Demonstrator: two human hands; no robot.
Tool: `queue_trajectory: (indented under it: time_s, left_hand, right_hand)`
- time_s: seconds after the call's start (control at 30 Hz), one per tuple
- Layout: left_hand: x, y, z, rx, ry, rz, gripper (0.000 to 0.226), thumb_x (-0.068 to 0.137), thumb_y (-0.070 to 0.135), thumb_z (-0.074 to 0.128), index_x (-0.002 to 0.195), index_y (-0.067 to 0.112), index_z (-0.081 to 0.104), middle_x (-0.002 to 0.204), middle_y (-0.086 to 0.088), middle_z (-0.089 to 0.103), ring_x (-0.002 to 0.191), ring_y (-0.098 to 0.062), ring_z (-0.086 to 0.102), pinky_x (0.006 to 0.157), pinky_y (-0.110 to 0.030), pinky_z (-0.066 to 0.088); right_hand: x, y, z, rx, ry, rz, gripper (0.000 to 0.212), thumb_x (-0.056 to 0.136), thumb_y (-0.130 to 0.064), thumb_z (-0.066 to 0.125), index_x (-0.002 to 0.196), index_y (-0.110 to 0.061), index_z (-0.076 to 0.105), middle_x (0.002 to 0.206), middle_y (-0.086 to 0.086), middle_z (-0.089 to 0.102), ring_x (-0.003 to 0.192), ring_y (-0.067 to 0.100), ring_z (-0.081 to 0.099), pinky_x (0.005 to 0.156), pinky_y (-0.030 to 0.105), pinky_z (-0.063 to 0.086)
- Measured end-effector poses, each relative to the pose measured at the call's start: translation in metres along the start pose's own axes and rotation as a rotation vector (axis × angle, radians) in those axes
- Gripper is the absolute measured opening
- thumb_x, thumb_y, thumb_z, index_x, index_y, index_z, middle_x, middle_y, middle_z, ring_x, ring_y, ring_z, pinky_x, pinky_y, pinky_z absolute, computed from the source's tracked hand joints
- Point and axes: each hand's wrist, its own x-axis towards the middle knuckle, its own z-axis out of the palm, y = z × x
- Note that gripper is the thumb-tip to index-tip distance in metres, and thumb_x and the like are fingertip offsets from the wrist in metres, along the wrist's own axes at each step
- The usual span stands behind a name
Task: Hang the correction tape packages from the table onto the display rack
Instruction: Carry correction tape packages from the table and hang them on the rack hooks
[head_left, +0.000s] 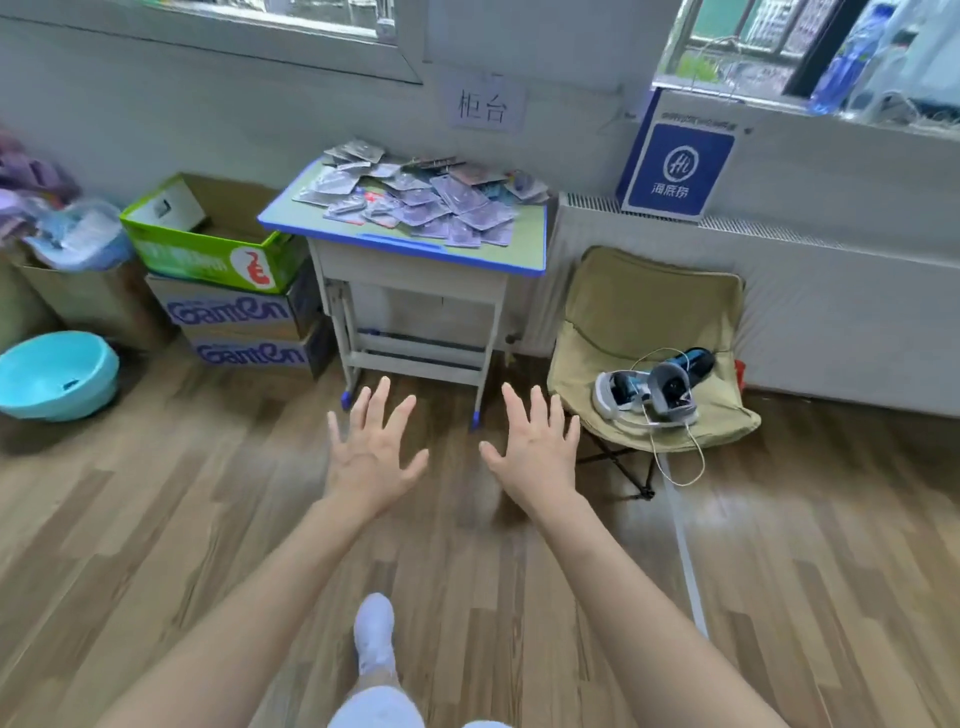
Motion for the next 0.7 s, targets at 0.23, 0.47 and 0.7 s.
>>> queue_trajectory:
  time_s: [0.23,0.47,0.7]
  left_hand:
    - [0.169,-0.039,-0.017,-0.024,0.033,0.041,0.07,0.091,0.051,0.046,0.15,0.033,0.014,0.159,0.002,-0.006,0.146,-0.019,-0.005,0.115,-0.05,0.001]
    - [0.313,-0.067,-0.042,-0.006,0.032,0.097,0.071,0.091,0.052,0.045,0.15,0.032,0.011,0.159,0.003,-0.007,0.146,-0.019,-0.005,0.116,-0.049,0.002]
    - [0.431,-0.072,-0.033,-0.006,0.007,0.147,0.071,0.092,0.052,0.043,0.15,0.03,0.009,0.159,0.001,-0.004,0.146,-0.021,-0.002,0.116,-0.048,0.005]
  right_hand:
    - [0.16,-0.035,-0.01,0.02,0.043,0.057,0.074,0.094,-0.048,0.043,0.152,-0.028,0.001,0.16,0.009,0.002,0.146,0.03,0.0,0.116,0.049,0.002]
    - [0.29,-0.062,-0.026,0.045,0.048,0.128,0.075,0.093,-0.05,0.043,0.152,-0.028,0.001,0.16,0.009,0.003,0.146,0.029,0.002,0.116,0.048,0.005]
    - [0.413,-0.062,-0.027,0.027,0.044,0.166,0.076,0.093,-0.051,0.043,0.152,-0.026,0.003,0.159,0.009,0.007,0.145,0.029,0.008,0.115,0.047,0.011]
